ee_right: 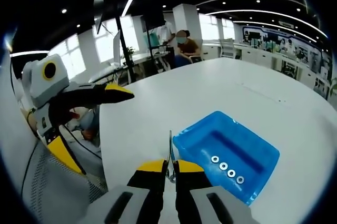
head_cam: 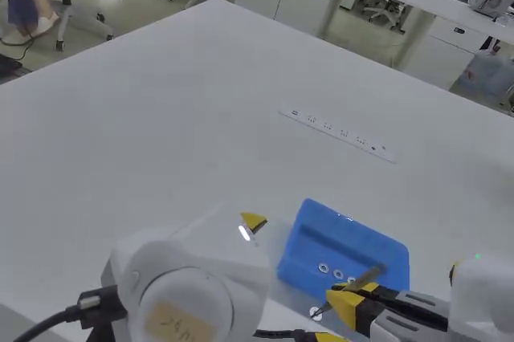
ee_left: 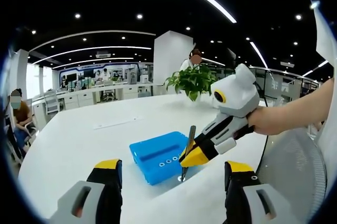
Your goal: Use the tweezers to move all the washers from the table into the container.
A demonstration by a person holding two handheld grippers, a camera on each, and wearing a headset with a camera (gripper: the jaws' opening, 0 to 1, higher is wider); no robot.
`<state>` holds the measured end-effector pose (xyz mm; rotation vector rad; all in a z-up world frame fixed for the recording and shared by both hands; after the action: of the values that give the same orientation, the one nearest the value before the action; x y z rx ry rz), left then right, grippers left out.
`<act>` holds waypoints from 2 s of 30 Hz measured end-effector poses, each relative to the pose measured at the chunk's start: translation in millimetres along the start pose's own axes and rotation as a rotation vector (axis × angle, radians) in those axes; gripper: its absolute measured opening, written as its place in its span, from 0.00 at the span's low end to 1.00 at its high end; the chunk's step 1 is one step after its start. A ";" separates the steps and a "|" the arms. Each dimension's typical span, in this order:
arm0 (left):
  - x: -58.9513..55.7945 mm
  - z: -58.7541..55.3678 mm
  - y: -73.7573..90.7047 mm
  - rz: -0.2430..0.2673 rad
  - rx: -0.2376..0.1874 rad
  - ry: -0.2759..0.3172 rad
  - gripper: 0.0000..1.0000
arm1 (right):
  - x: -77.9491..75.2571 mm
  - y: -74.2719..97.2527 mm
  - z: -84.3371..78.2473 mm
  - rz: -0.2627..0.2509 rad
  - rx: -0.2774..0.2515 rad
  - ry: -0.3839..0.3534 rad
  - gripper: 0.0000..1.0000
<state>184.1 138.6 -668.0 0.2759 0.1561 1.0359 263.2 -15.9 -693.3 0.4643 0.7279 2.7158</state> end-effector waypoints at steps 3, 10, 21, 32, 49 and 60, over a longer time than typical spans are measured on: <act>-0.3 0.2 -0.1 -0.001 -0.001 -0.003 0.81 | -0.2 3.3 6.4 -0.006 -0.017 0.006 0.03; -0.9 0.1 -0.2 -0.004 -0.001 -0.006 0.81 | -6.9 8.7 22.9 -0.009 -0.089 -0.017 0.03; 0.2 -0.6 -0.3 0.000 0.002 -0.002 0.81 | -23.5 -3.2 34.9 -0.038 -0.099 -0.019 0.03; -0.3 -1.3 -0.1 -0.002 0.006 0.000 0.80 | -46.8 -22.0 38.0 -0.058 -0.058 -0.023 0.03; -0.2 -2.1 -1.1 -0.001 0.014 0.000 0.80 | -66.7 -47.4 26.0 -0.058 0.023 -0.059 0.03; 0.0 -2.3 -2.0 -0.003 0.018 -0.004 0.79 | -69.9 -51.7 20.0 -0.056 0.061 -0.052 0.03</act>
<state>185.1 138.0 -670.8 0.2933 0.1623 1.0311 344.0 10.8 -720.0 0.5191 0.8001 2.6255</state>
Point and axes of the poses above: the centre of the closed fingertips' face, and the gripper's own axes: y roughly backward along the fingers, x roughly to its left, z roughly out of its top, the point moved 9 cm from there along y, roughly backward along the fingers, and after that the axes turned 6 degrees about z, right-handed, at the moved point
